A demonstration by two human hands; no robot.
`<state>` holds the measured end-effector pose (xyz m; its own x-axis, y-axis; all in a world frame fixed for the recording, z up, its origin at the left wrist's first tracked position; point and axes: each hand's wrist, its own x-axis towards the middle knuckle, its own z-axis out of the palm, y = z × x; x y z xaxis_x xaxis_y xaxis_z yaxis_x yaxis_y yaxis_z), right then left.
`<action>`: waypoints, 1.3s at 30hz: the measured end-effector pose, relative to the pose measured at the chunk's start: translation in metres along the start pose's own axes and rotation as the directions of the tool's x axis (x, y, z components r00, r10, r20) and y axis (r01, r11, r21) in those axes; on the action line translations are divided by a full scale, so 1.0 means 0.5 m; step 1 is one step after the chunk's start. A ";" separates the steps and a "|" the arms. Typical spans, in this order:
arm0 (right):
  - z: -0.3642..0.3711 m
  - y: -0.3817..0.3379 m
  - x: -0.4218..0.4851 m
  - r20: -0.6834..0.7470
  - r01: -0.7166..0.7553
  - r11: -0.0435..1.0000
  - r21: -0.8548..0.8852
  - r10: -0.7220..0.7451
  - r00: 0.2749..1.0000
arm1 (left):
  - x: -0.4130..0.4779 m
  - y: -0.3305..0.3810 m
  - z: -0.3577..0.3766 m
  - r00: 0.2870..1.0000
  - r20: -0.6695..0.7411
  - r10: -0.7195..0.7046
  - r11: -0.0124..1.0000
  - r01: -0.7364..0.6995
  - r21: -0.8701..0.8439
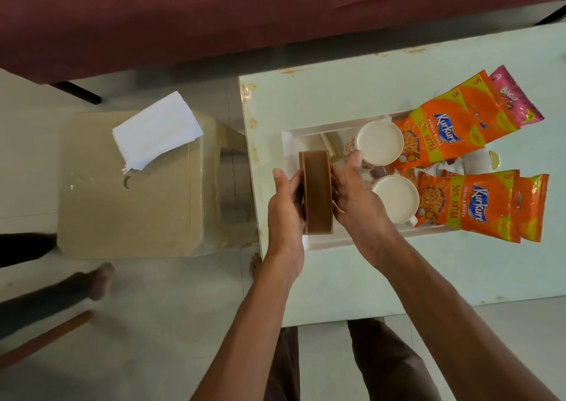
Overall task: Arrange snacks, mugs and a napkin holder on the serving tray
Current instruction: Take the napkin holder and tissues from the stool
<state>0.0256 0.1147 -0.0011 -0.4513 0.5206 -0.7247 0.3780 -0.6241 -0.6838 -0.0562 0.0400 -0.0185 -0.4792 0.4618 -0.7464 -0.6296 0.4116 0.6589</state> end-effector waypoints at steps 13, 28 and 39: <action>0.002 -0.008 0.033 -0.059 -0.023 0.999 -0.041 0.021 0.998 | 0.047 -0.008 0.008 0.997 0.014 -0.078 0.990 0.079 -0.116; 0.045 -0.023 0.019 -0.364 0.082 0.925 -0.370 -0.225 0.904 | 0.067 0.053 -0.074 0.994 0.050 -0.098 0.978 0.105 -0.178; 0.340 -0.095 0.189 -0.081 0.148 0.913 -0.380 -0.192 0.978 | 0.199 0.242 -0.479 0.774 -0.551 0.312 0.941 -0.171 0.293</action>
<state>-0.1727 0.0945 -0.0226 -0.4487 0.6762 -0.5843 0.5852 -0.2718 -0.7639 -0.3266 -0.0522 -0.0355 -0.9044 0.0530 -0.4235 -0.3312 0.5386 0.7747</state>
